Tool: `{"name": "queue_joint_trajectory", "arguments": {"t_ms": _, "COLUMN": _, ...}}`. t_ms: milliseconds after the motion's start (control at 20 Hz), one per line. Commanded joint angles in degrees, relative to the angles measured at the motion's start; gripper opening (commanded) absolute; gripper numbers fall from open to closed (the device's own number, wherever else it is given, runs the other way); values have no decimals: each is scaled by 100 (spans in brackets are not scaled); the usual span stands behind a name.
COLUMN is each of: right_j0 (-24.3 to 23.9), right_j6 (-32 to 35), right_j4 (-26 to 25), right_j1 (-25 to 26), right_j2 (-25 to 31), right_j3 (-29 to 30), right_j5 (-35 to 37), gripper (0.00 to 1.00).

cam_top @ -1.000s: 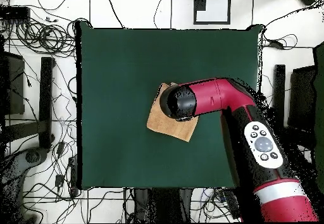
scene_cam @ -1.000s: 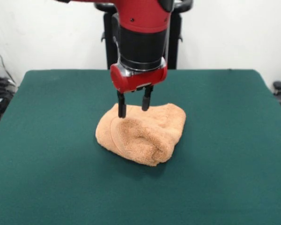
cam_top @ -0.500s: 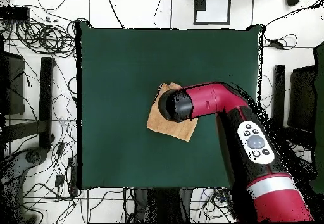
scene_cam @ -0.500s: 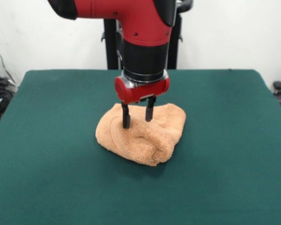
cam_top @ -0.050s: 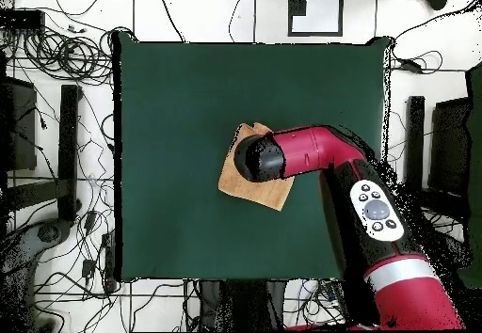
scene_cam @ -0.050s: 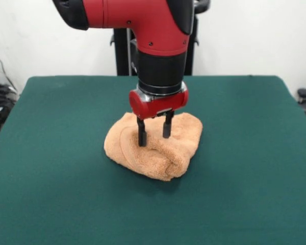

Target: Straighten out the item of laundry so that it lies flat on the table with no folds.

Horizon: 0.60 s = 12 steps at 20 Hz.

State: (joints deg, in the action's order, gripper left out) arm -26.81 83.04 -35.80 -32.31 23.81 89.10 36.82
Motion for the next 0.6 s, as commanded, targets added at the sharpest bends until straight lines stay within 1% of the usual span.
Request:
{"name": "queue_joint_trajectory", "arguments": {"t_ms": 50, "right_j0": 220, "right_j6": 849, "right_j4": 211, "right_j1": 142, "right_j2": -23, "right_j3": 434, "right_j5": -371, "gripper": 100}}
{"name": "queue_joint_trajectory", "arguments": {"t_ms": 400, "right_j0": 149, "right_j6": 603, "right_j4": 97, "right_j1": 122, "right_j2": 84, "right_j3": 441, "right_j5": -644, "gripper": 100}}
{"name": "queue_joint_trajectory", "arguments": {"t_ms": 450, "right_j0": 141, "right_j6": 585, "right_j4": 91, "right_j1": 120, "right_j2": 90, "right_j3": 443, "right_j5": -665, "gripper": 0}}
{"name": "queue_joint_trajectory", "arguments": {"t_ms": 600, "right_j0": 167, "right_j6": 662, "right_j4": 189, "right_j1": 146, "right_j2": 51, "right_j3": 440, "right_j5": -562, "gripper": 0}}
